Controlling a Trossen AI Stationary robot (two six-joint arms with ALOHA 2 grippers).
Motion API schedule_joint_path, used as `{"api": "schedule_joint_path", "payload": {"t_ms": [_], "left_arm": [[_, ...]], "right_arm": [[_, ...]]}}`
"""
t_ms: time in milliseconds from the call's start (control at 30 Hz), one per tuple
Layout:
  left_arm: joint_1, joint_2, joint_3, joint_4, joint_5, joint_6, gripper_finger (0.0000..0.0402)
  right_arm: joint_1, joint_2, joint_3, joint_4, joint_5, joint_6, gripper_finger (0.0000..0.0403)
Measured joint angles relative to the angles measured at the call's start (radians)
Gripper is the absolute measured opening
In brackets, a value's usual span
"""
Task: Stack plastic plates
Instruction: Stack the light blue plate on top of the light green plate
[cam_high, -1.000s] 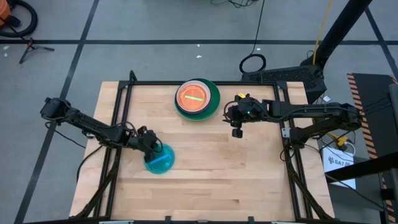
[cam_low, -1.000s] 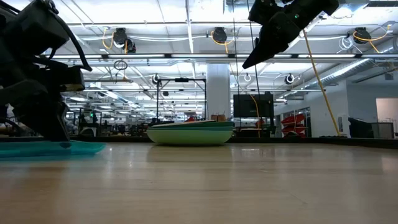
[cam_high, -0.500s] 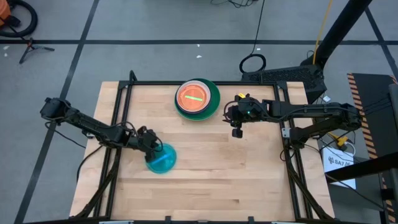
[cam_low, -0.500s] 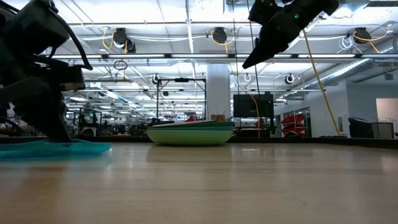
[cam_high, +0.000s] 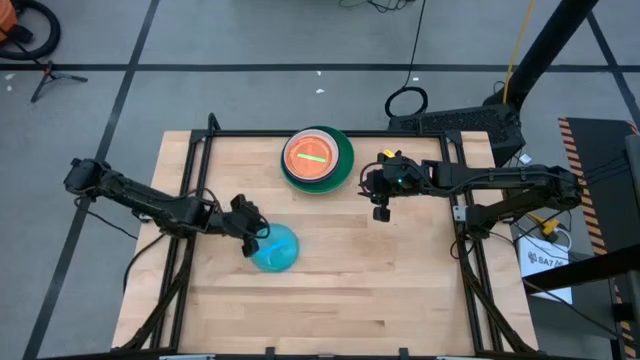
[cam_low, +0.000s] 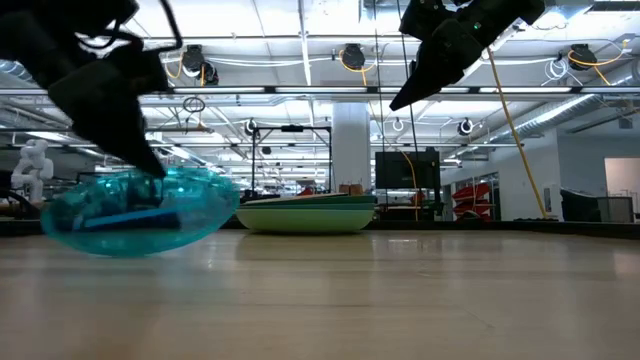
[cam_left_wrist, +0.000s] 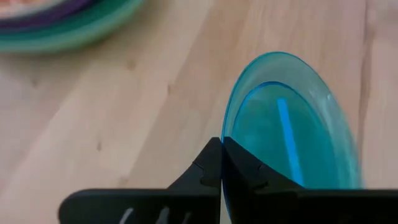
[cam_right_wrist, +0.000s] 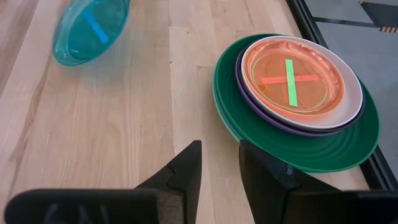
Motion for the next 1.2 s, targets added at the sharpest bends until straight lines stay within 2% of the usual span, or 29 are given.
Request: {"api": "schedule_joint_path", "payload": {"t_ms": [300,633,900,1033,1200], "left_arm": [[0.163,0.000,0.125,0.014,-0.001,0.167,0.0004],[0.495,0.034,0.265,0.092,-0.002,0.365,0.0004],[0.715,0.199,0.333,0.208,0.009,0.463,0.0004],[0.768,0.311,0.407,0.239,0.059,0.457,0.0004],[0.795,0.439,0.492,0.236,0.062,0.484,0.0004]], "right_arm": [[0.000,0.000,0.000,0.000,0.000,0.000,0.0100],[0.000,0.000,0.000,0.000,0.000,0.000,0.0100],[0.000,0.000,0.000,-0.001,0.000,-0.005,0.0100],[0.000,0.000,0.000,-0.001,0.000,-0.015,0.0100],[0.000,0.000,0.000,-0.001,0.000,-0.015,0.0100]]}}
